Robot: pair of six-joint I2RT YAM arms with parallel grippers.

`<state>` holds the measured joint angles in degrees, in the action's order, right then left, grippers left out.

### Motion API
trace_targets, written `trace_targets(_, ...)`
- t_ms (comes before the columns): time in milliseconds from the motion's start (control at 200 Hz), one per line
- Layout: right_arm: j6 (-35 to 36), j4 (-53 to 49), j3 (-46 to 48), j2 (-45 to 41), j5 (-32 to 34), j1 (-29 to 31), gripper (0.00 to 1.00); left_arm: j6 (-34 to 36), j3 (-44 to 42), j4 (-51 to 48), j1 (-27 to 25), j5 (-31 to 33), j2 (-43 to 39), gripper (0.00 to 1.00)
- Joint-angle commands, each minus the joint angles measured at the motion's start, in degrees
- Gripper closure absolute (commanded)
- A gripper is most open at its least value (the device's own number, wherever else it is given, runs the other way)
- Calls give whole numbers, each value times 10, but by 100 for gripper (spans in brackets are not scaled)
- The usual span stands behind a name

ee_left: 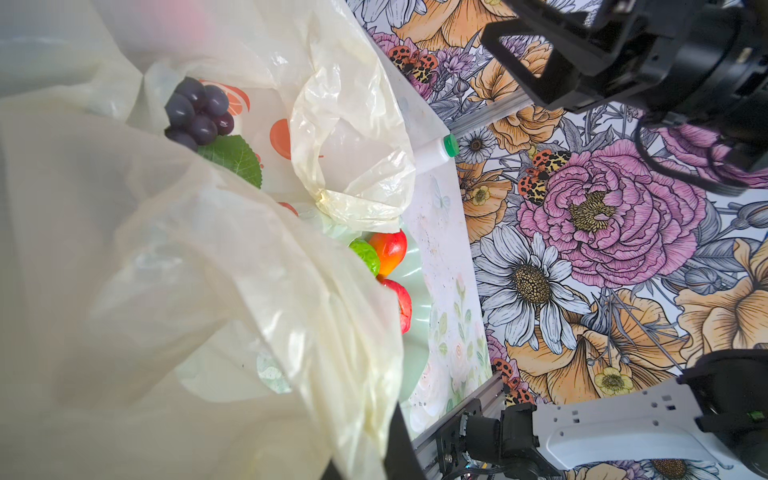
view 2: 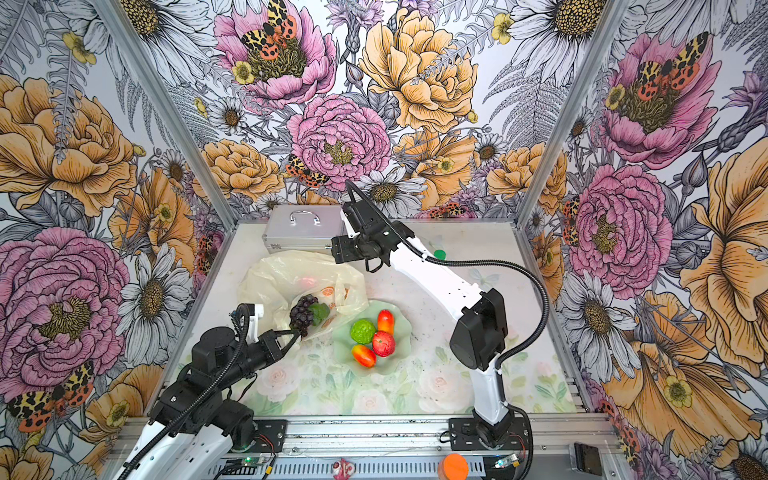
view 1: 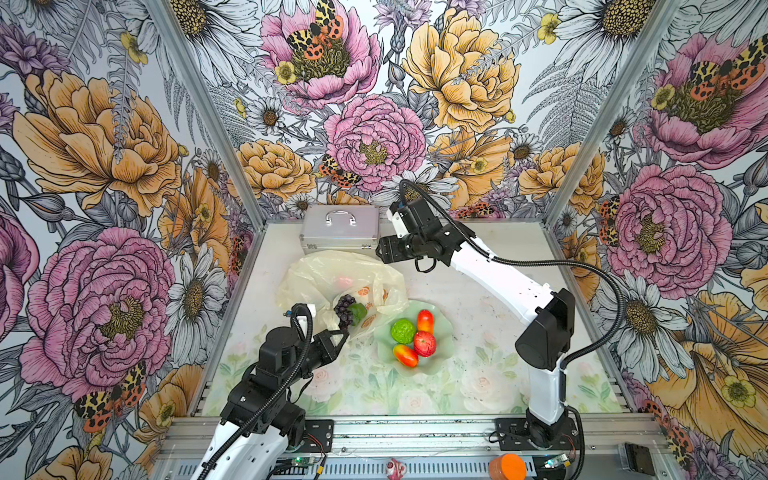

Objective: Place the fruits into the plastic bag
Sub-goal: 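Draw the right gripper out of the bag and swing it over the plate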

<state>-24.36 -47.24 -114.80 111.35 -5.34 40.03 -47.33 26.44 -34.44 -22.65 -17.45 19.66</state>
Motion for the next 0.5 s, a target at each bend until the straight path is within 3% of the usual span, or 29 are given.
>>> trace_targets(0,-1,9,29,-62,7,-6,25,14,-4,10,-3,-5,4,100)
trace_targets(490,-74,-12,326,-348,23,-22,23,9,-4,-2,-21,14,-8,100)
